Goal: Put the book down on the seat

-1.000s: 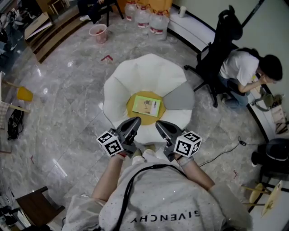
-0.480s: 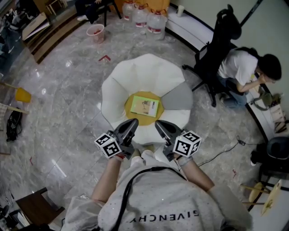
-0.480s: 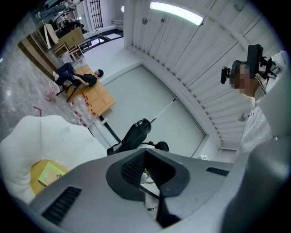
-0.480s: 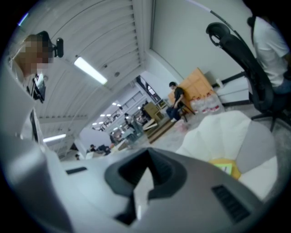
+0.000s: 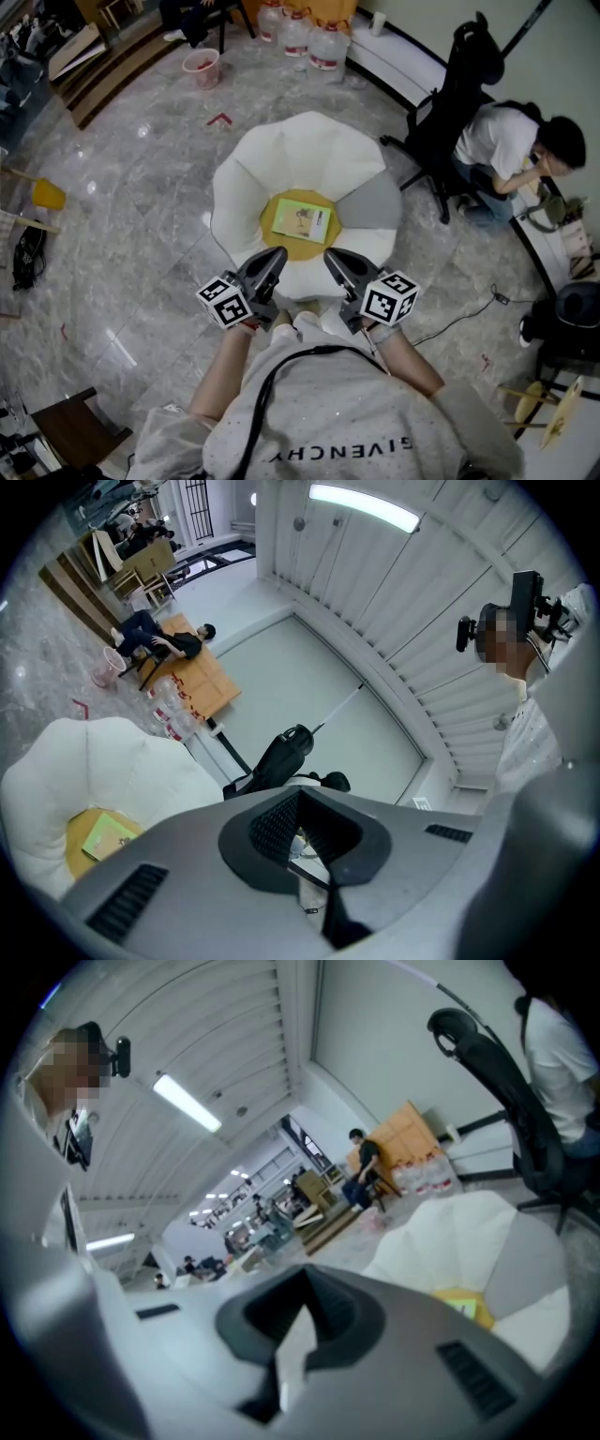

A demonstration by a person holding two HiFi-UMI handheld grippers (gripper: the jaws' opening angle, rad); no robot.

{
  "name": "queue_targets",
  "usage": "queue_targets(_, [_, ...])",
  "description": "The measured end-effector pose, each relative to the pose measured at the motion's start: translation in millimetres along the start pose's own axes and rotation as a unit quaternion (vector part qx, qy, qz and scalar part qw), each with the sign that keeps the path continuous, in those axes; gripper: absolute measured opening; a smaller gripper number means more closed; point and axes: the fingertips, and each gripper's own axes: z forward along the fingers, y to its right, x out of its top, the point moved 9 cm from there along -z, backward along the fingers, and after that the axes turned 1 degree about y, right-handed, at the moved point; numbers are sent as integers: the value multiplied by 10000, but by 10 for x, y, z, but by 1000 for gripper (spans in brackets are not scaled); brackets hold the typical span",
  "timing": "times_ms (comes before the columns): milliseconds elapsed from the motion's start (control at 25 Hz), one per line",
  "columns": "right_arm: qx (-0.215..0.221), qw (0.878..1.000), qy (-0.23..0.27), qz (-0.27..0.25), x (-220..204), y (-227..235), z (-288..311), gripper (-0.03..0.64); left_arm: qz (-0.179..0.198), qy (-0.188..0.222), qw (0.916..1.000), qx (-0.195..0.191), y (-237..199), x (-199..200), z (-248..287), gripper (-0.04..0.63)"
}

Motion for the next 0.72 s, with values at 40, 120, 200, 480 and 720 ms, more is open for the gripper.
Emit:
queue_targets(40, [3,10000,-2,1,2,-4,1,14,-6,-2,10000,8,-1,-5,-3,23])
queue_targets(120, [5,10000,4,5,0,-4,0,14,-12,-6,10000,17,-5,-12,-8,23])
queue_targets(200, [-17,10000,-1,12,-6,6,-2,14,-12,-9,10000,22,-14,-16,-7,23])
queue_targets(480, [-139,9998,-49,95,-46,48,-12,14,-62,-39,10000,13,-46,-33,3,23])
queue_targets(720, [-190,9997,-61,132,-79,48,7,14,-83,-73,9999,17,-98,-74,-22,23])
